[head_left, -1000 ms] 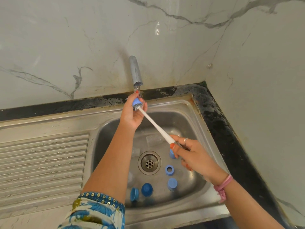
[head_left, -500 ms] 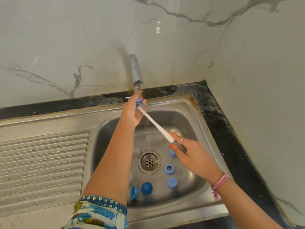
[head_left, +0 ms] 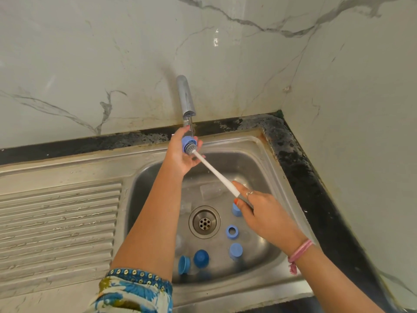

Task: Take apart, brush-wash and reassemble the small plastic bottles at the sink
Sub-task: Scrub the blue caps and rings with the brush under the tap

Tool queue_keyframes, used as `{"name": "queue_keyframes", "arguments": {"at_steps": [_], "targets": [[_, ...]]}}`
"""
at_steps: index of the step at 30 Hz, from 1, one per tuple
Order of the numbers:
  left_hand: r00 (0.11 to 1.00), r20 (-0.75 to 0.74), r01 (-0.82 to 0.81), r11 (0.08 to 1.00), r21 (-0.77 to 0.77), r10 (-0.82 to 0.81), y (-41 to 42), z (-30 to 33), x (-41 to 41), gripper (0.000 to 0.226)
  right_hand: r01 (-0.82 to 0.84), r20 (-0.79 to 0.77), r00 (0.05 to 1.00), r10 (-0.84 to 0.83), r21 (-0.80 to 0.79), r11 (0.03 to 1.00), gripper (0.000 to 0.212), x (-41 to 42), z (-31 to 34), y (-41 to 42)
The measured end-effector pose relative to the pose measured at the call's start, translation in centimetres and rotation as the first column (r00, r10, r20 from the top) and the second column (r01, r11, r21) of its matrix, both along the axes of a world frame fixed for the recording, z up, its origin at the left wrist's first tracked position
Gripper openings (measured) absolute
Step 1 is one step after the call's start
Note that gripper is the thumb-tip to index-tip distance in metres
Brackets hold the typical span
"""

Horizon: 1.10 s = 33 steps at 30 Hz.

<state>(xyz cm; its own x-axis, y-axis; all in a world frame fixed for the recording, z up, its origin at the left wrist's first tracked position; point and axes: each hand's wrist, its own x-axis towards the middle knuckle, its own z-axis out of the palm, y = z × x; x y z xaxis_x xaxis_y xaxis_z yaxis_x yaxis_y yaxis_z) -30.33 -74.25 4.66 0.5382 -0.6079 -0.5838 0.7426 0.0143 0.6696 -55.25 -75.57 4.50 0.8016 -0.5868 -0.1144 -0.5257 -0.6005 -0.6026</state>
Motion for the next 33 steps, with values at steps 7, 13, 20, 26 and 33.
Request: {"name": "queue_keyframes", "arguments": {"at_steps": [7, 13, 20, 26, 33], "targets": [[0.992, -0.117, -0.07, 0.97, -0.232, 0.044, -0.7, -1.1, -1.1, 0.038, -0.014, 0.047, 0.879, -0.474, 0.997, 0.074, 0.021, -0.1, 1.4, 0.4], [0.988, 0.144, -0.067, 0.993, 0.093, 0.054, -2.2, -1.4, -0.2, 0.035, 0.116, 0.004, 0.993, -0.117, 0.08, 0.99, 0.046, -0.4, 0.3, -0.1], [0.985, 0.171, -0.056, 0.988, 0.142, 0.031, -1.5, -3.7, 2.1, 0.038, 0.032, -0.219, 0.972, -0.087, -0.241, 0.97, 0.051, -1.4, -0.7, -0.3], [0.996, 0.086, -0.031, 0.991, 0.13, 0.02, -2.2, -3.3, 3.0, 0.027, 0.192, -0.067, 0.98, -0.19, 0.021, 0.981, 0.047, -0.9, -1.4, -0.6], [0.995, 0.052, -0.084, 0.996, 0.001, 0.084, -2.6, -3.2, 3.4, 0.032, 0.249, -0.037, 0.969, -0.246, 0.163, 0.955, 0.048, -1.4, -2.5, -0.8]]}}
